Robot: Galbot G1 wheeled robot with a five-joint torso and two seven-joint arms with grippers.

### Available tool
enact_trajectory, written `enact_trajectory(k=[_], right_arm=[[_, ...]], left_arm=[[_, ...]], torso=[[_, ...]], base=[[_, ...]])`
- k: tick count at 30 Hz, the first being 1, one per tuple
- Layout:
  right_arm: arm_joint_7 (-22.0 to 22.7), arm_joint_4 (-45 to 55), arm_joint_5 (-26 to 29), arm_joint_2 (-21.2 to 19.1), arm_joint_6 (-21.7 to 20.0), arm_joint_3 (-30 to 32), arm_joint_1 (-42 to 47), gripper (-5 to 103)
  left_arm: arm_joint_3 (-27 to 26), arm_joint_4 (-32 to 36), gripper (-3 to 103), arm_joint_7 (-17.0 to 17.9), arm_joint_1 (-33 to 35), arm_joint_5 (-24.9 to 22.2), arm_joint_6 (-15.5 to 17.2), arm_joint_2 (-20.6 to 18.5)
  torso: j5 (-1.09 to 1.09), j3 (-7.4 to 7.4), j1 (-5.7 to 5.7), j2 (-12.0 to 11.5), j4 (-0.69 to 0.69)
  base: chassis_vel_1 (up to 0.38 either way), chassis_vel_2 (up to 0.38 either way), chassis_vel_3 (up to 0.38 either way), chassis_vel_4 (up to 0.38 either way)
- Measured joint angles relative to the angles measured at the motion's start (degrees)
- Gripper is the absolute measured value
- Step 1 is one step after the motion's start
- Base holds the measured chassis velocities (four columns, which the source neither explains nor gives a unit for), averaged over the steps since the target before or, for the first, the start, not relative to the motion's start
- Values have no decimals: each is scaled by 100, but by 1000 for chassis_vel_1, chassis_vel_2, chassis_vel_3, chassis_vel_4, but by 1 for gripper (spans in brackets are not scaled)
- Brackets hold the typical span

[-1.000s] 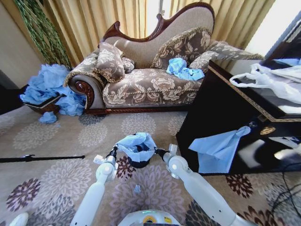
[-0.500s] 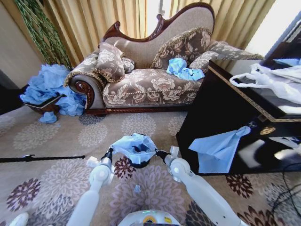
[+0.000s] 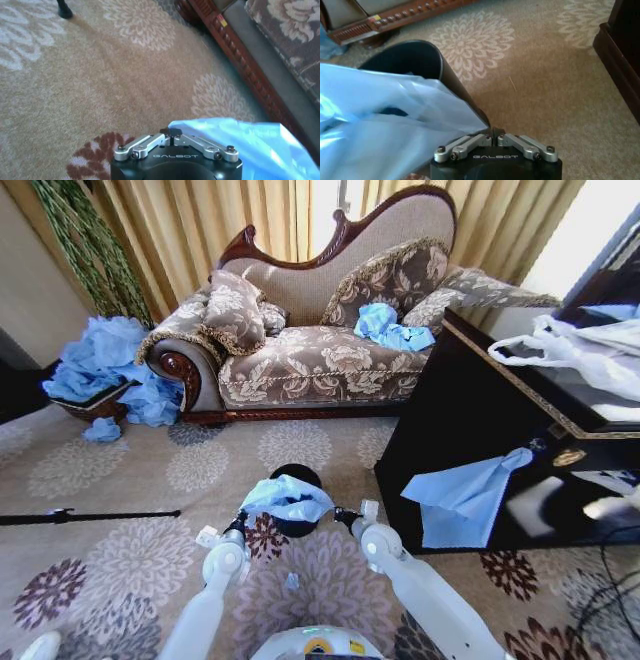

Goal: Place a garbage bag over the trash bin.

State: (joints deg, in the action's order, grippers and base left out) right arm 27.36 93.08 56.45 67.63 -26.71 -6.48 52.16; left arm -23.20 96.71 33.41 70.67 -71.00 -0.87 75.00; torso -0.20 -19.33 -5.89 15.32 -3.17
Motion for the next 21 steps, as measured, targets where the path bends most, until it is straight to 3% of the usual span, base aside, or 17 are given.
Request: enact_trajectory(k=[8, 15, 18, 21], right_arm=[[-180, -495, -329, 215, 70, 13, -75, 0], [-70, -124, -360, 80, 34, 230, 159, 0], [34, 261, -147, -82, -53, 424, 367, -3], [155, 844, 360, -222, -96, 816, 722, 2]], left_arm=[[209, -537, 0, -302, -244, 372, -41, 64], [323, -401, 0, -339, -111, 491, -127, 66], [319, -296, 0, -351, -46, 511, -141, 60], [309, -243, 0, -378, -44, 511, -150, 25]], torso=[[1, 0, 0, -1, 0], [0, 0, 0, -1, 1], [1, 0, 0, -1, 0], [1, 0, 0, -1, -1]], base=[[0, 0, 0, 0], [0, 0, 0, 0], [0, 0, 0, 0], [0, 0, 0, 0]])
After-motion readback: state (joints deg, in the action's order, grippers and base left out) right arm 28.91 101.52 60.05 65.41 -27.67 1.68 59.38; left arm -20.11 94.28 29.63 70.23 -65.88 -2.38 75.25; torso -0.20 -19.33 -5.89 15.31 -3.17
